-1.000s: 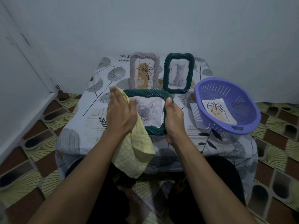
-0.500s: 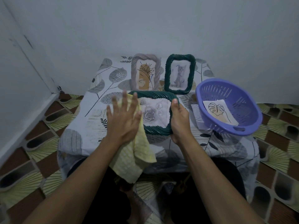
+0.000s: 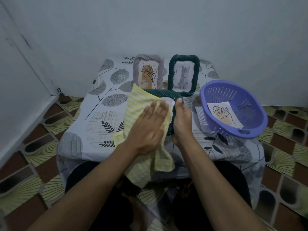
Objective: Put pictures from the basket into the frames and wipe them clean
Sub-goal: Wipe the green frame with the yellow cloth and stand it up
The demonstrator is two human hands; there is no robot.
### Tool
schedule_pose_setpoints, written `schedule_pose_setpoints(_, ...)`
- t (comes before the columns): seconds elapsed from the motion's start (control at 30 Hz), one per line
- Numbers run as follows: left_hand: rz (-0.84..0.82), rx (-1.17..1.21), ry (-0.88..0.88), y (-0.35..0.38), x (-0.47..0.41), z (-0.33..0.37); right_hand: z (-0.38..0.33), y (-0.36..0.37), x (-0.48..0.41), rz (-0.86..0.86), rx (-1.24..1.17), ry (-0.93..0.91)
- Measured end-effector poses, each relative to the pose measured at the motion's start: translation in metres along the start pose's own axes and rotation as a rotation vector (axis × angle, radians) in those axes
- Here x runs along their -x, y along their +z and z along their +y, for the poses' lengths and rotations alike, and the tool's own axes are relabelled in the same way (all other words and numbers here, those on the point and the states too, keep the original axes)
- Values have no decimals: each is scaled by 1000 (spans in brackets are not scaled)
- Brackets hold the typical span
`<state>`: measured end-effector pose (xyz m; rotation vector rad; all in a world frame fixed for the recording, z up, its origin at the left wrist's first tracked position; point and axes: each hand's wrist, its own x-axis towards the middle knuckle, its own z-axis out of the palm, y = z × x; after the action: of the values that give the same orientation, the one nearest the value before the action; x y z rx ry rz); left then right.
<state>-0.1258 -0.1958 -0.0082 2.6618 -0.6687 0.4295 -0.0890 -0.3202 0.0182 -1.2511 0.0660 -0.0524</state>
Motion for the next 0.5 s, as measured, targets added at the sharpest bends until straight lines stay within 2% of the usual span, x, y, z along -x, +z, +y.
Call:
schedule_pose_setpoints(0.07, -10, -134, 83, -1, 6, -18, -1, -5, 1, -18, -7, 10)
schedule_pose_setpoints(0.1, 0, -198, 21, -3, 6, -27, 0, -6, 1, -25, 1, 16)
schedule_pose_setpoints(0.17, 48, -234, -243, -8, 4, -45, 0, -4, 2, -32, 25, 29)
schedule_pose_setpoints(0.23, 94, -131, -503, -14, -2, -56, -3, -1, 3, -31, 31, 37)
schedule_pose_setpoints(0.33, 185, 26, -695, -23, -16, -51, -6, 6, 5, -33, 20, 38)
schedule_pose_setpoints(0.43, 201, 80, -782, -24, -30, -33, -3, 16, 10, -32, 19, 29)
schedule_pose_setpoints(0.5, 135, 36, -700, -18, -32, -17, 0, 19, 12, -34, 25, 26)
